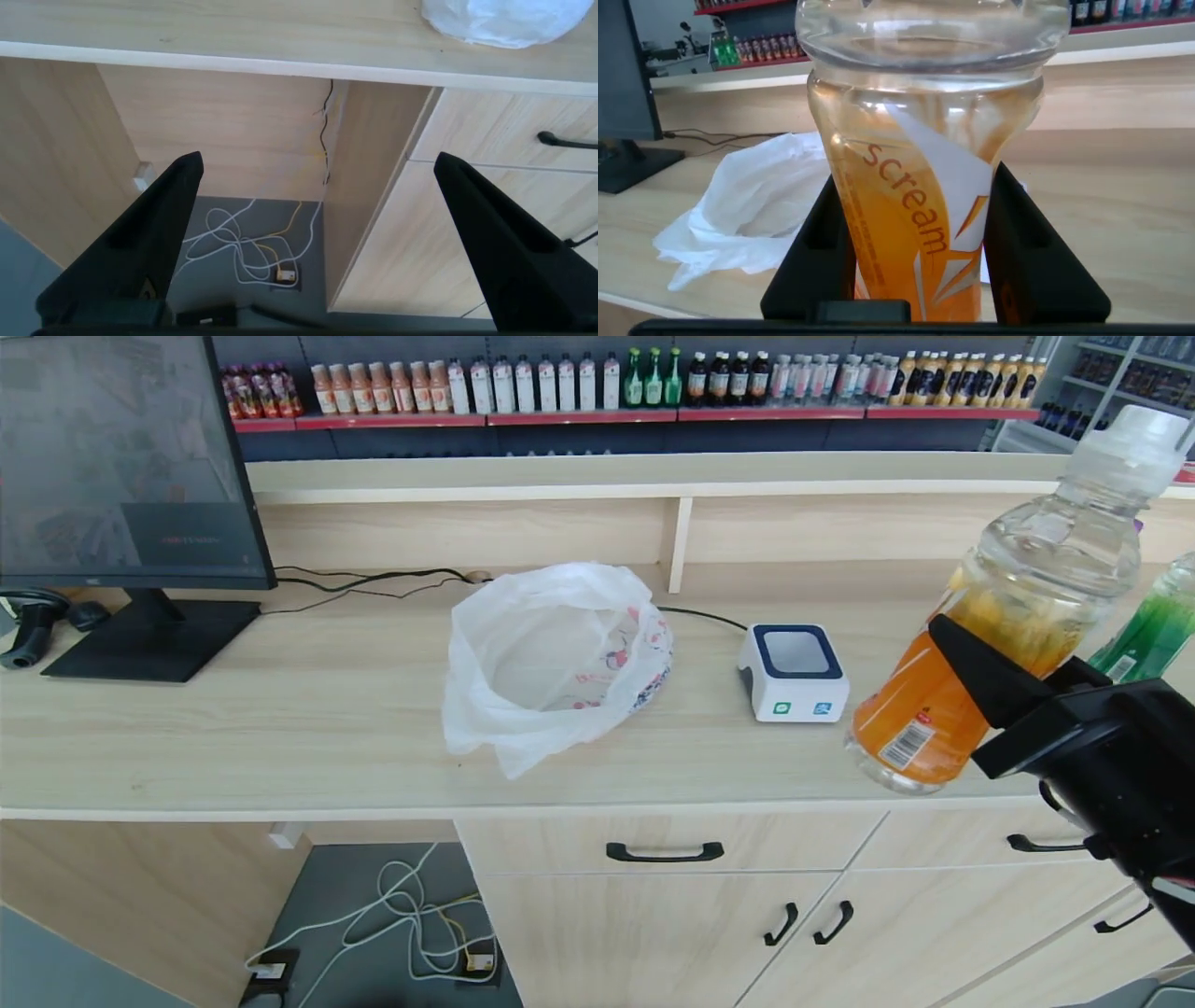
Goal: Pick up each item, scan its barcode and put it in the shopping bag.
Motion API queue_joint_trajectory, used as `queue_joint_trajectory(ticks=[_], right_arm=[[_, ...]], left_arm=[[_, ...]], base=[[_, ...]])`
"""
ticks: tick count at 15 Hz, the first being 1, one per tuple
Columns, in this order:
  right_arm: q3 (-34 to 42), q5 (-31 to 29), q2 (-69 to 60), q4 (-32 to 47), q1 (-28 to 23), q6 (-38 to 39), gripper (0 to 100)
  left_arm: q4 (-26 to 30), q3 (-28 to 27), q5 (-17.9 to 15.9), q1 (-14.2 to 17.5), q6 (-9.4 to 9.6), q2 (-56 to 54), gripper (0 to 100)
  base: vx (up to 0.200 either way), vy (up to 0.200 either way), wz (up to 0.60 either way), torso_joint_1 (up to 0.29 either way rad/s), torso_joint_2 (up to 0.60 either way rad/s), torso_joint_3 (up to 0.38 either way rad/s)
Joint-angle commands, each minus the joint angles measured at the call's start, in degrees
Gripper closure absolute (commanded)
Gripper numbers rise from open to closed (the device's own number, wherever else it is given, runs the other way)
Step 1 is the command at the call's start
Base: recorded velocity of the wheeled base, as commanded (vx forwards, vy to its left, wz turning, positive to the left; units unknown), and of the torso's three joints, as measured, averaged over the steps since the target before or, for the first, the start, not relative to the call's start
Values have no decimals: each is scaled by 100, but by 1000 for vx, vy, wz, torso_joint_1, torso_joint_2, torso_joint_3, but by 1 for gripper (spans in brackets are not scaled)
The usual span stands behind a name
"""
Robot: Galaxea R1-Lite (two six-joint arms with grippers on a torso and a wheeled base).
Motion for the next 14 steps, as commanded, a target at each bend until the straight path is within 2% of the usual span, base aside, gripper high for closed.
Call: queue_joint_trajectory(ticks=[1,5,11,14], right_arm=[[-2,-1,116,-6,5,-1,100],[-151,-1,309,-6,5,-10,100],[-256,-1,397,-6,14,-10,100],[-256,8,388,-6,14,-19,100]], left_arm=[[0,0,4,0,1,0,0],[0,0,-5,0,1,0,0],[0,-9,-5,0,1,0,0],[0,-9,4,0,1,0,0]], base=[[0,200,0,2,7,-2],[0,200,0,7,6,4],[0,0,0,0,0,0],[200,0,0,-10,1,5]])
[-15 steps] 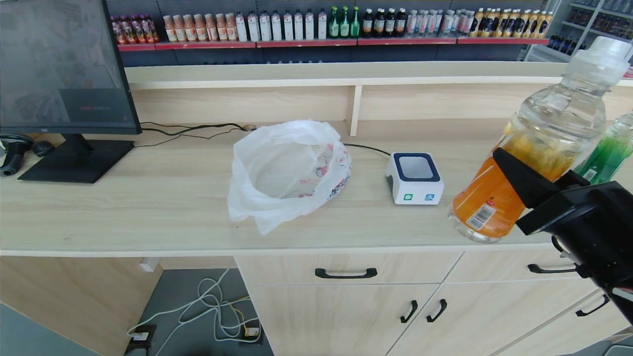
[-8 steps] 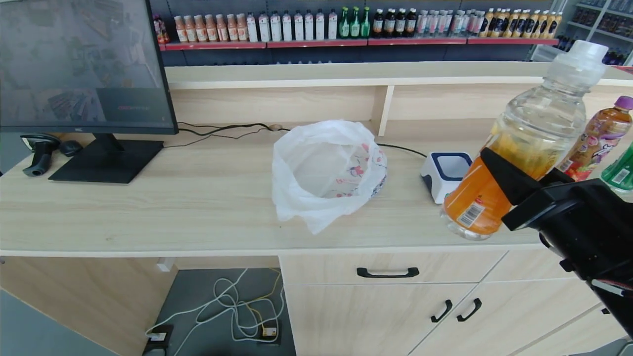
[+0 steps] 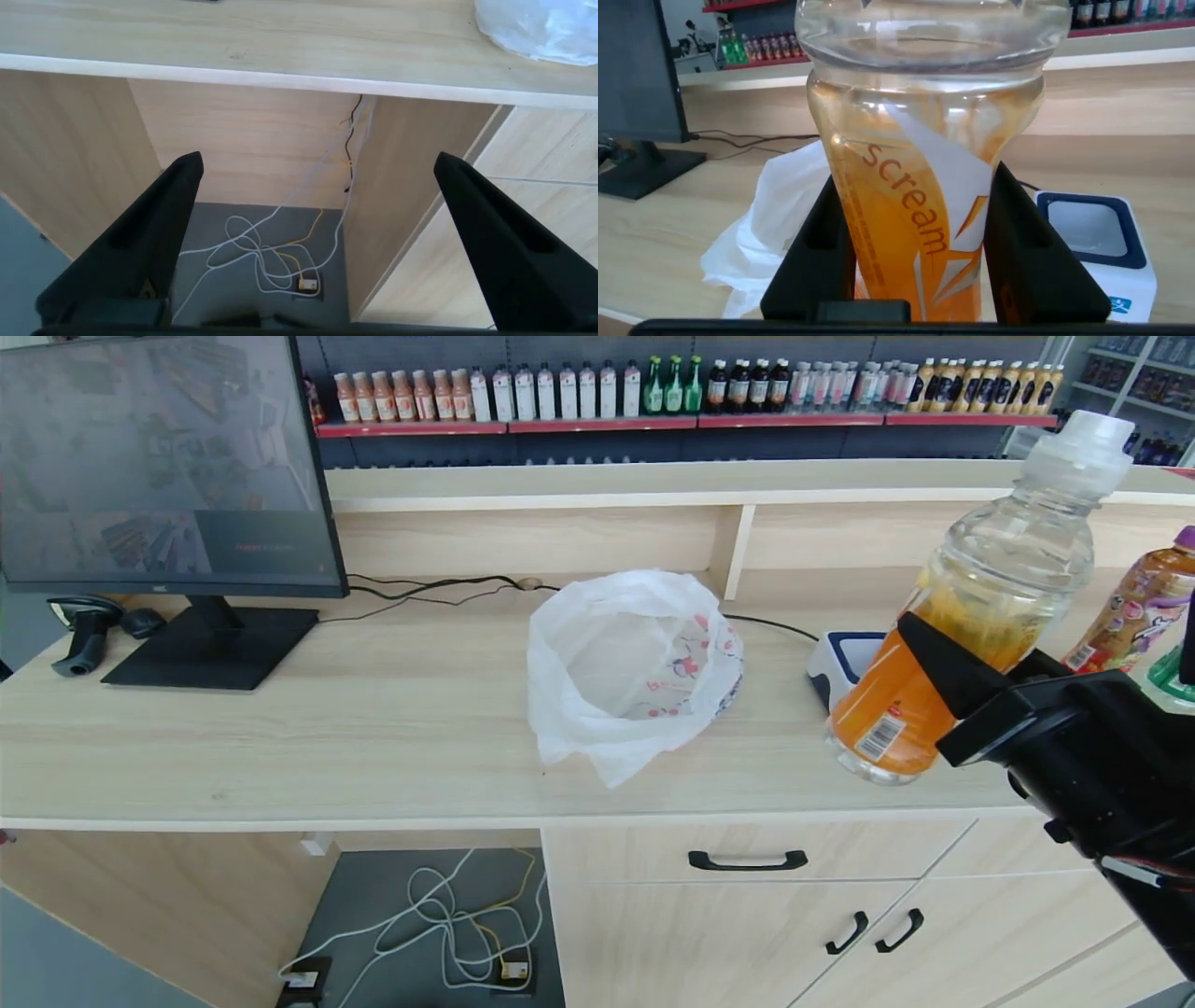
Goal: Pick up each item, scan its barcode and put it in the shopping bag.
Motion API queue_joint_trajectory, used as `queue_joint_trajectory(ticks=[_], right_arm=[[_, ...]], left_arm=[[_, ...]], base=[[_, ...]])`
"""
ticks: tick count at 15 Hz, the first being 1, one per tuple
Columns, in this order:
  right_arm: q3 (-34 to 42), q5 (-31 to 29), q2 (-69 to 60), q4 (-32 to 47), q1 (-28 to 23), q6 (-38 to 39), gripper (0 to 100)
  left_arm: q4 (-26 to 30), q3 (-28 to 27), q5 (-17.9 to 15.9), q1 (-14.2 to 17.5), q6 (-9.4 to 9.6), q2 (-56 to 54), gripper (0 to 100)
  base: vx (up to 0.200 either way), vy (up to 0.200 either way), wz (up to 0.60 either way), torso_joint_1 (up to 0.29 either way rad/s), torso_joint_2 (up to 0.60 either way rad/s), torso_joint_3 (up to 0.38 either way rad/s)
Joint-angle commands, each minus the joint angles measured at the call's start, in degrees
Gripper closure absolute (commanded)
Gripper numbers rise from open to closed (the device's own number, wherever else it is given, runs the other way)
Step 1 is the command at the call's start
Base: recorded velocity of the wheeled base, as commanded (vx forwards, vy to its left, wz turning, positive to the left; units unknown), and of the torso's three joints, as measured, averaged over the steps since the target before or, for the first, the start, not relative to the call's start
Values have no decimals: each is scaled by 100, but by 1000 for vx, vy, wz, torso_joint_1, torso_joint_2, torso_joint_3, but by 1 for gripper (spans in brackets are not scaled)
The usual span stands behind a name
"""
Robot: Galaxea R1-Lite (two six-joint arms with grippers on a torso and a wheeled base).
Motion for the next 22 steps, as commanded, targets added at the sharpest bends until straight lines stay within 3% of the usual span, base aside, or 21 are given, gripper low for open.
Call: queue_joint_trajectory(ticks=[1,3,12,18,22], right_arm=[[1,0,30,12,3,-4,100],[1,0,30,12,3,-4,100],[-289,27,250,12,12,-66,100],[-518,27,452,12,12,-57,100],[-869,35,865,12,3,-31,100]], left_arm=[[0,-4,9,0,-1,0,0],[0,5,0,0,-1,0,0],[0,-4,0,0,-10,0,0],[0,5,9,0,-1,0,0],[0,5,0,0,-1,0,0]], base=[[200,0,0,2,-7,7],[200,0,0,19,5,-2],[0,0,0,0,0,0],[0,0,600,8,1,2],[0,0,0,0,0,0]])
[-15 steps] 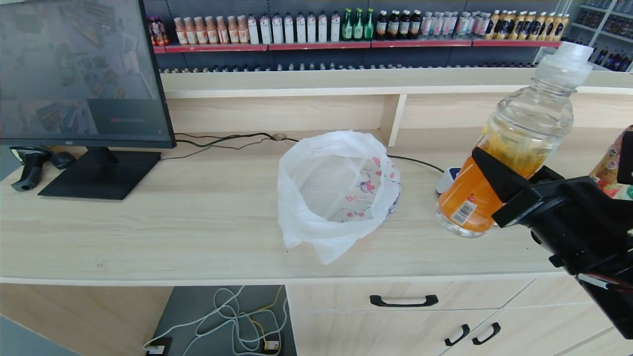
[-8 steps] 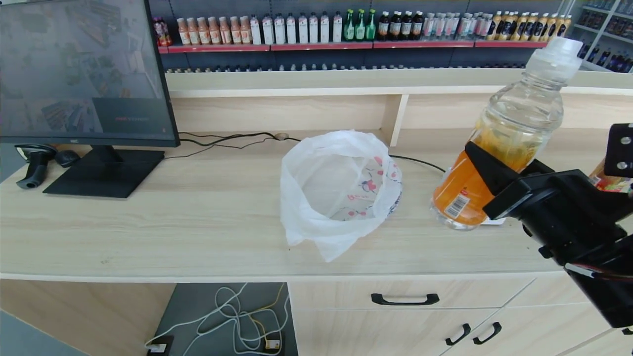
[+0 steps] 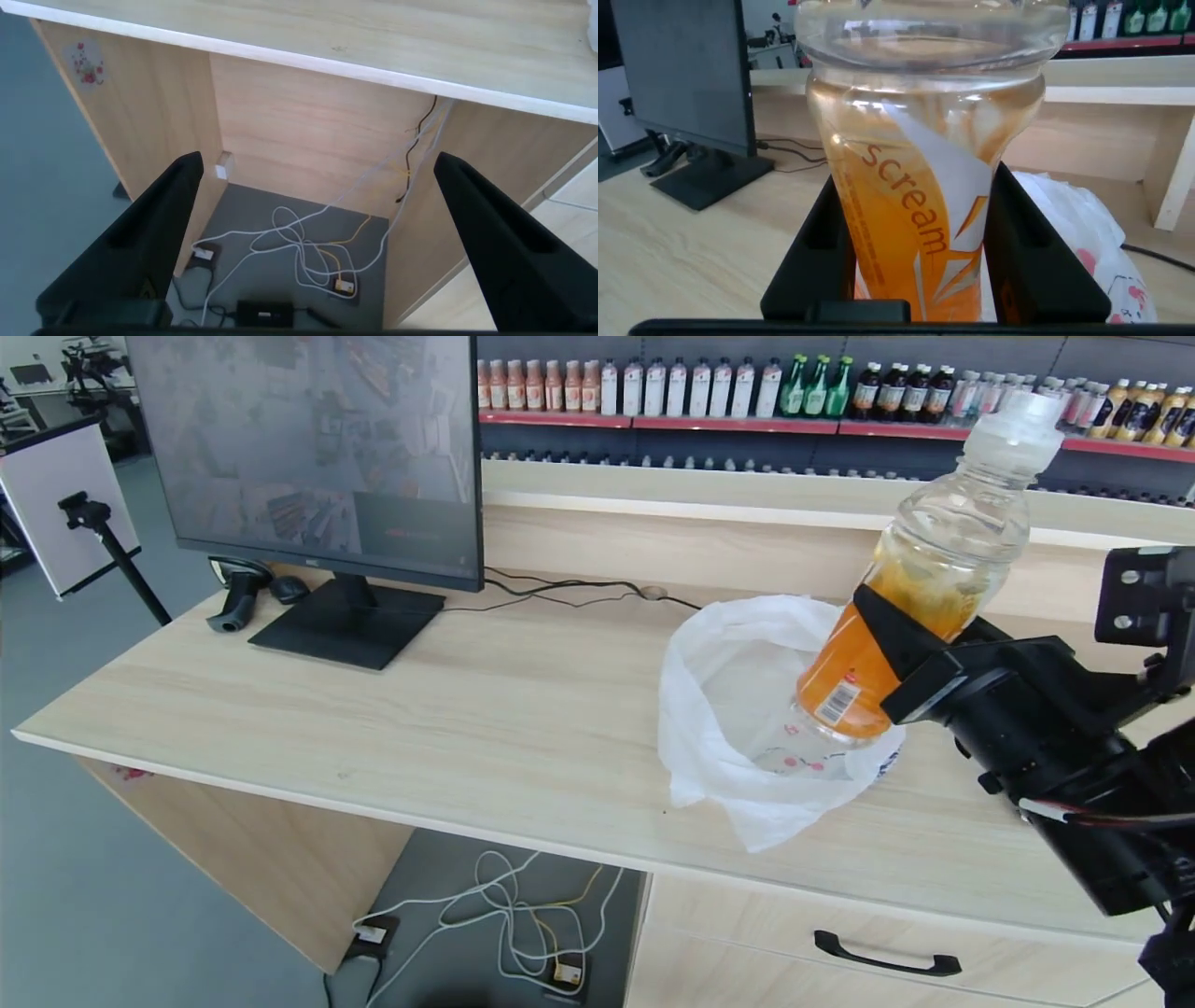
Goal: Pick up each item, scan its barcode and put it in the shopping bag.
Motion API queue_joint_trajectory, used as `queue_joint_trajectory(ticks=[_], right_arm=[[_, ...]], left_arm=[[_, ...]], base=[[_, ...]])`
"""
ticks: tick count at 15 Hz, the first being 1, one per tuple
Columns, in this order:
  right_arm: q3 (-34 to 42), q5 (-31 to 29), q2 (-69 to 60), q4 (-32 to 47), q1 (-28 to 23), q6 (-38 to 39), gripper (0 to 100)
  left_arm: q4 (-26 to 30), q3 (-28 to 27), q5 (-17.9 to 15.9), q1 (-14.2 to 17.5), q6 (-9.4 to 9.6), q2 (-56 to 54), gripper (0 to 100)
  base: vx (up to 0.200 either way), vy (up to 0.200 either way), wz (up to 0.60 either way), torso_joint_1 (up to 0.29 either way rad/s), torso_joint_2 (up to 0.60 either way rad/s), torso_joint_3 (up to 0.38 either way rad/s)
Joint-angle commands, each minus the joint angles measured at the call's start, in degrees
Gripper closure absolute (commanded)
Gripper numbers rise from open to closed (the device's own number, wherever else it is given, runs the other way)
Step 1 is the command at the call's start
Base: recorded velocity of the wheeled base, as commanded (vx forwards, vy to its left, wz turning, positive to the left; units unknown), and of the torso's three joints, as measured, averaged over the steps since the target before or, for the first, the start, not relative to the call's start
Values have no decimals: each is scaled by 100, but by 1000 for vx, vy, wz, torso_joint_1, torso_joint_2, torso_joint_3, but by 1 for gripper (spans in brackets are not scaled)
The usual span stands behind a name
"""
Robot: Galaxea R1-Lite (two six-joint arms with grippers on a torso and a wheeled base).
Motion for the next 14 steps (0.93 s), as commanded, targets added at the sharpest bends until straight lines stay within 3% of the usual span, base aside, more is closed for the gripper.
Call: queue_joint_trajectory(ticks=[1,7,14], right_arm=[[-333,25,494,27,12,5,100],[-1309,51,1417,27,-507,-22,100],[-2302,491,2436,27,-577,-285,100]], left_arm=[[0,2,0,0,-1,0,0],[0,-6,0,0,-1,0,0],[0,2,0,0,-10,0,0]], base=[[0,0,0,0,0,0],[0,0,0,0,0,0],[0,0,0,0,0,0]])
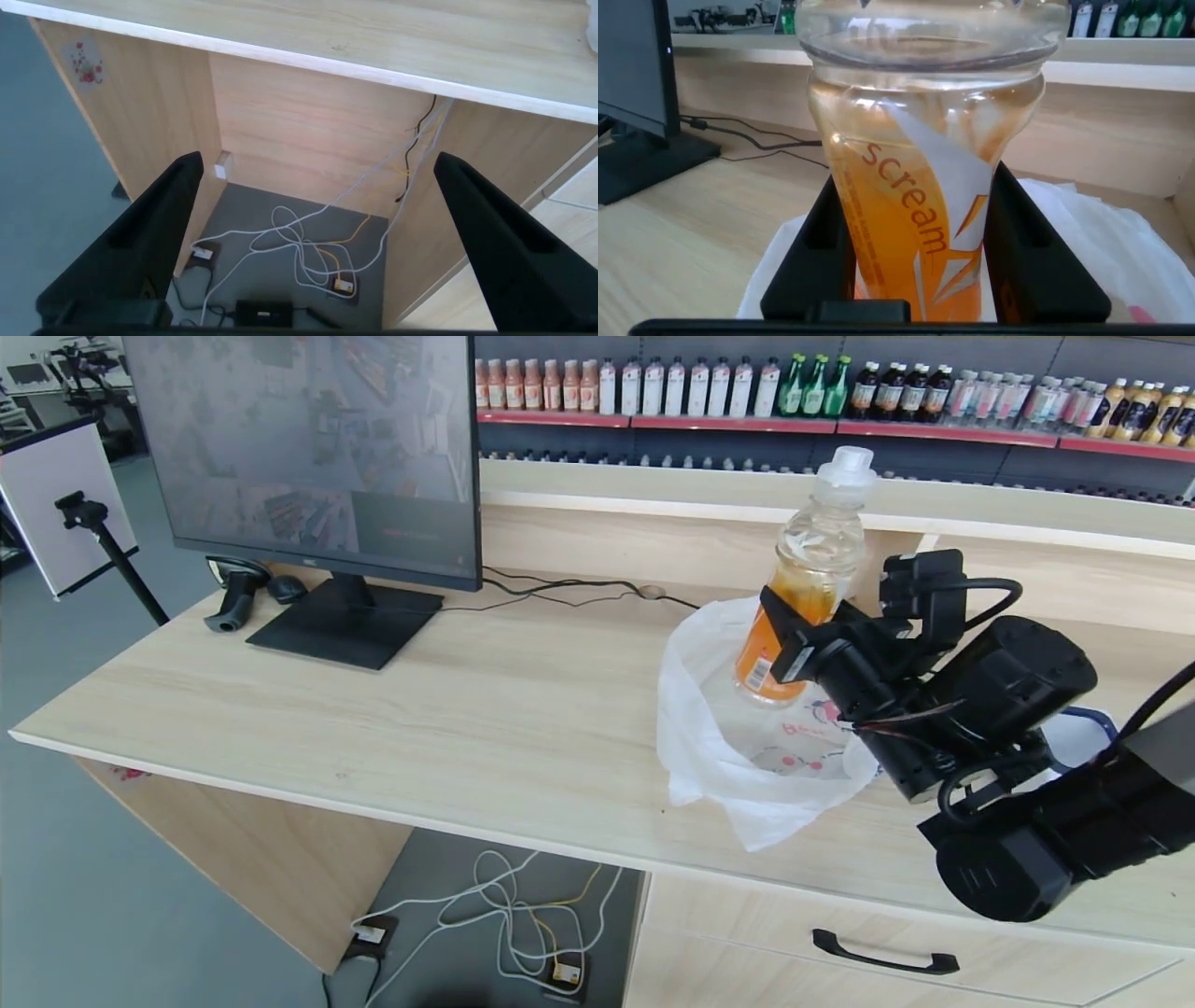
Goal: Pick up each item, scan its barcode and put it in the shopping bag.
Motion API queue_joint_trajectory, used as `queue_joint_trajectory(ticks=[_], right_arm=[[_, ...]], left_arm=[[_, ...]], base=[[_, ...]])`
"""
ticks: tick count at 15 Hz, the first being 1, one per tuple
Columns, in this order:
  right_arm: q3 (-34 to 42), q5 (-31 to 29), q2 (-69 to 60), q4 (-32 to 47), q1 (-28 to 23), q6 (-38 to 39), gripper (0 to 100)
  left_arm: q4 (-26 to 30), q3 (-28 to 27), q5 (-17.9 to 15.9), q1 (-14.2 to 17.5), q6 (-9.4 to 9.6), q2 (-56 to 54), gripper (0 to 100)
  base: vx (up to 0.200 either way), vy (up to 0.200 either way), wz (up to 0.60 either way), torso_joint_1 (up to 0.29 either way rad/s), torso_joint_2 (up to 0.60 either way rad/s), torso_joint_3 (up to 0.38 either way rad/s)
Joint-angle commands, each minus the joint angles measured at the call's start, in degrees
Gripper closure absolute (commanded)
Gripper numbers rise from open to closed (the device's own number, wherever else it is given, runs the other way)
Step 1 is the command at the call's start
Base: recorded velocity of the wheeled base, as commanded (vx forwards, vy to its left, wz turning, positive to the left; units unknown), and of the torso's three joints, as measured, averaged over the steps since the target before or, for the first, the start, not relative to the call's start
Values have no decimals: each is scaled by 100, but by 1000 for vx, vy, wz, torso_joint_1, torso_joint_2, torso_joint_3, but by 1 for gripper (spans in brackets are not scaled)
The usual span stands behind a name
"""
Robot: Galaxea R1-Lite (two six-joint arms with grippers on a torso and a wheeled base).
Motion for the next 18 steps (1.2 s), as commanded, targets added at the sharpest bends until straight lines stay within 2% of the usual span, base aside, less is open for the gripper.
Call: queue_joint_trajectory(ticks=[1,3,18], right_arm=[[-469,20,502,-8,4,-57,100],[-732,29,712,-8,13,-101,100],[-1260,29,1433,-8,-84,5,100]], left_arm=[[0,5,0,0,-2,0,0],[0,-4,0,0,6,0,0],[-9,5,0,0,6,0,0]], base=[[0,0,0,0,0,0],[0,0,0,0,0,0],[0,0,0,0,0,0]])
